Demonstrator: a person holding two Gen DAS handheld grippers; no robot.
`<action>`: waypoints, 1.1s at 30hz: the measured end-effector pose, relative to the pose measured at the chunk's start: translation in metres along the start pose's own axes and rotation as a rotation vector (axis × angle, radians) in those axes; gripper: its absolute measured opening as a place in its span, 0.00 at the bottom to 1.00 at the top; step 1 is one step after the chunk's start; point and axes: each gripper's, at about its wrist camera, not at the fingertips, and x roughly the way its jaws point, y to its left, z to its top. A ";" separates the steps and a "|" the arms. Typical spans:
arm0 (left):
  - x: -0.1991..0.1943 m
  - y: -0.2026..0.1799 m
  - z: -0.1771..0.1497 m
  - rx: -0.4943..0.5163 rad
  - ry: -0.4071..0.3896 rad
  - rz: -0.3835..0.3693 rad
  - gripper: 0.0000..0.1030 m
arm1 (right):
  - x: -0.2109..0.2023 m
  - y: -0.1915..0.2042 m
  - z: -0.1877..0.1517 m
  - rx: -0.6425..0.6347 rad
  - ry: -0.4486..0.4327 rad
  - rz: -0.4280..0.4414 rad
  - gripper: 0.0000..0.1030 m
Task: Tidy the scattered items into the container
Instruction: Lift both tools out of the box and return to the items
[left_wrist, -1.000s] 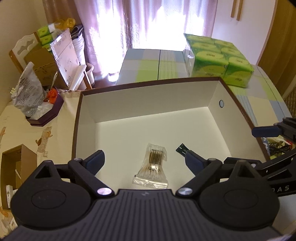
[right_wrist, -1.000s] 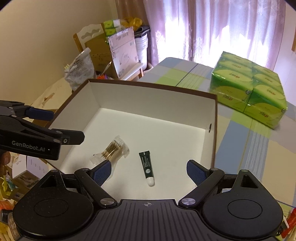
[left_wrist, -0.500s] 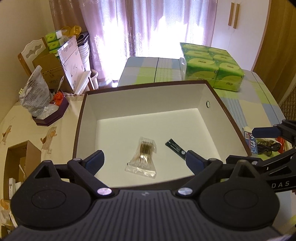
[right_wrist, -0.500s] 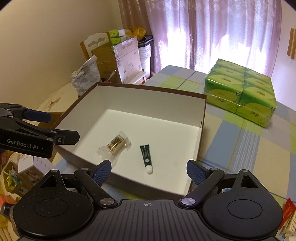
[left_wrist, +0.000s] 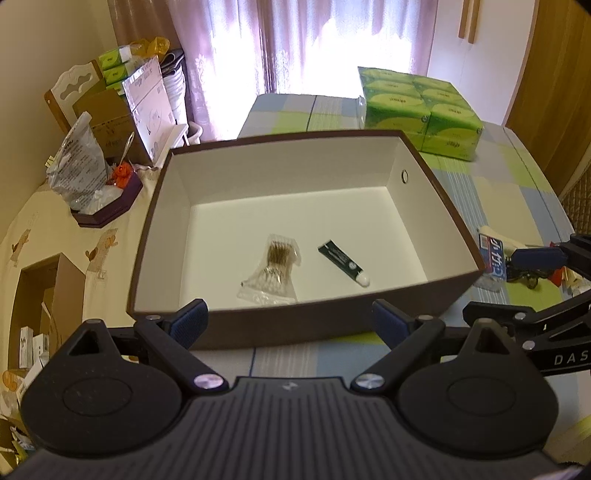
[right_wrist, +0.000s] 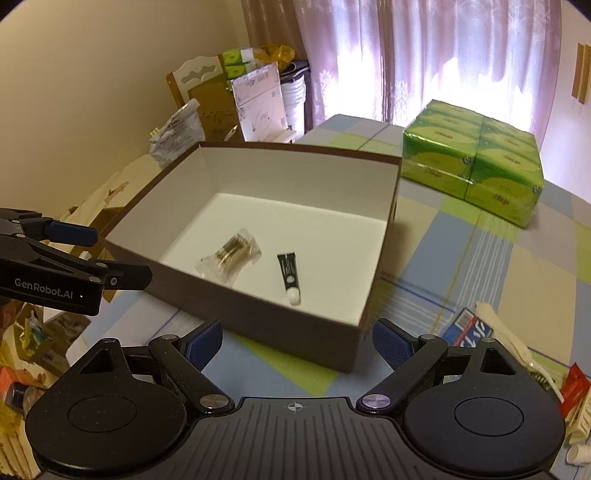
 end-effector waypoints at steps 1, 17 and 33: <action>0.000 -0.002 -0.002 0.000 0.004 0.000 0.90 | -0.001 -0.002 -0.003 0.002 0.003 0.001 0.91; 0.003 -0.047 -0.039 -0.004 0.079 -0.005 0.90 | -0.029 -0.044 -0.051 0.068 0.052 -0.014 0.91; 0.027 -0.139 -0.052 0.131 0.118 -0.148 0.90 | -0.074 -0.125 -0.108 0.216 0.069 -0.163 0.91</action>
